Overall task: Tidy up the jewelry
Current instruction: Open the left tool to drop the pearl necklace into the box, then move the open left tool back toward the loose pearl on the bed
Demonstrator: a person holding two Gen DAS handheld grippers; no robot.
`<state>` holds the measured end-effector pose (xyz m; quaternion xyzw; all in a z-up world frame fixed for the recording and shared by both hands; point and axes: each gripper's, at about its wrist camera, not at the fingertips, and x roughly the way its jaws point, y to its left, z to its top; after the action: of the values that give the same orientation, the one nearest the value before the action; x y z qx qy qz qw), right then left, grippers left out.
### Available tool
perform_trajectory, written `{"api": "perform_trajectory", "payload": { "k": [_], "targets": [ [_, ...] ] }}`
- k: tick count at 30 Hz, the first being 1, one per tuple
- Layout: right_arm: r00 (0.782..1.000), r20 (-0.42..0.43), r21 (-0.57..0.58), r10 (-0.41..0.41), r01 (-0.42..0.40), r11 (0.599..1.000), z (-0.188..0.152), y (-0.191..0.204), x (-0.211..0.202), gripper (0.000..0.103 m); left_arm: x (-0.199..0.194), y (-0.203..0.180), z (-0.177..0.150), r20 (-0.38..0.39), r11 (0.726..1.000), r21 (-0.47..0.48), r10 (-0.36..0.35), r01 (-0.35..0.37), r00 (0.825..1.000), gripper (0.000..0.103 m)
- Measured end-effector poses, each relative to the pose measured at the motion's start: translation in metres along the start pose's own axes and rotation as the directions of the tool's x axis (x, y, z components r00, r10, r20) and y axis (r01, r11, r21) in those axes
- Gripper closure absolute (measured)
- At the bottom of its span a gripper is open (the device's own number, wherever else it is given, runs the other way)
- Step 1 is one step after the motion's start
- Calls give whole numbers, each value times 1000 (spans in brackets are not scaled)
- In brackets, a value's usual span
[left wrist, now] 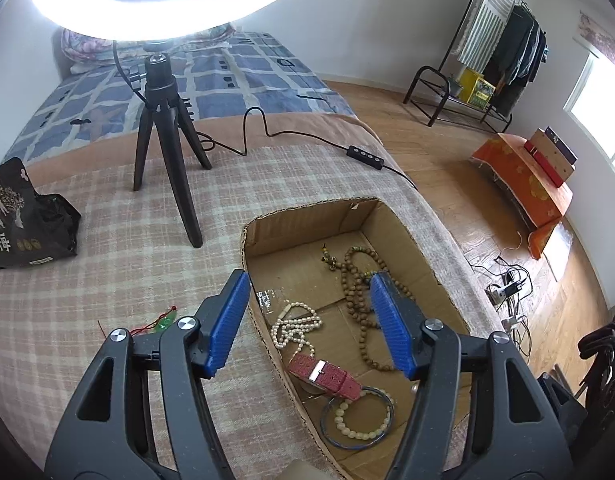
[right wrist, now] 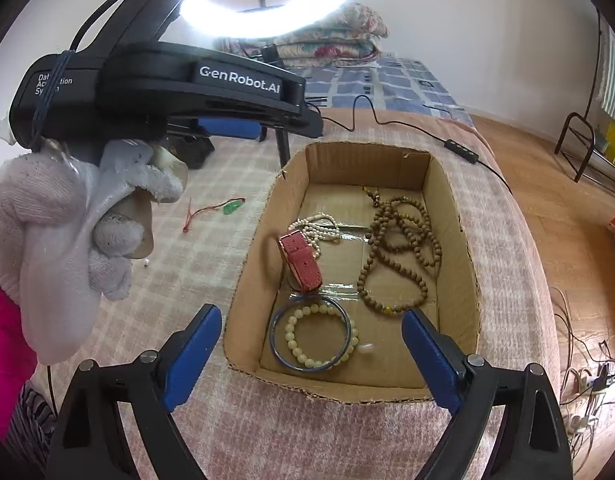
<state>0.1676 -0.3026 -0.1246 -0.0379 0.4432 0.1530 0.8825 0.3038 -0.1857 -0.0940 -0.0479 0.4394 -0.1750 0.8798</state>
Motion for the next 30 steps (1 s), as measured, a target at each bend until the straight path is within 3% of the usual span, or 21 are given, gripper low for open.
{"api": "perform_trajectory", "payload": {
  "k": [2,12,30],
  "targets": [
    [1000,6,-3,-10,10,1000,1,2,-1,4,-3,0,-1,-1,1000,11,7,-7,1000,37],
    [999,29,7,-18,18,1000,4,12,-11,2,-33,17,-7,25,999,35,38,-39,999,37],
    [994,93,55,53,-58,997,20,36,-29,0,-106,129,-40,47,983,-68,176,-173,983,37]
  ]
}}
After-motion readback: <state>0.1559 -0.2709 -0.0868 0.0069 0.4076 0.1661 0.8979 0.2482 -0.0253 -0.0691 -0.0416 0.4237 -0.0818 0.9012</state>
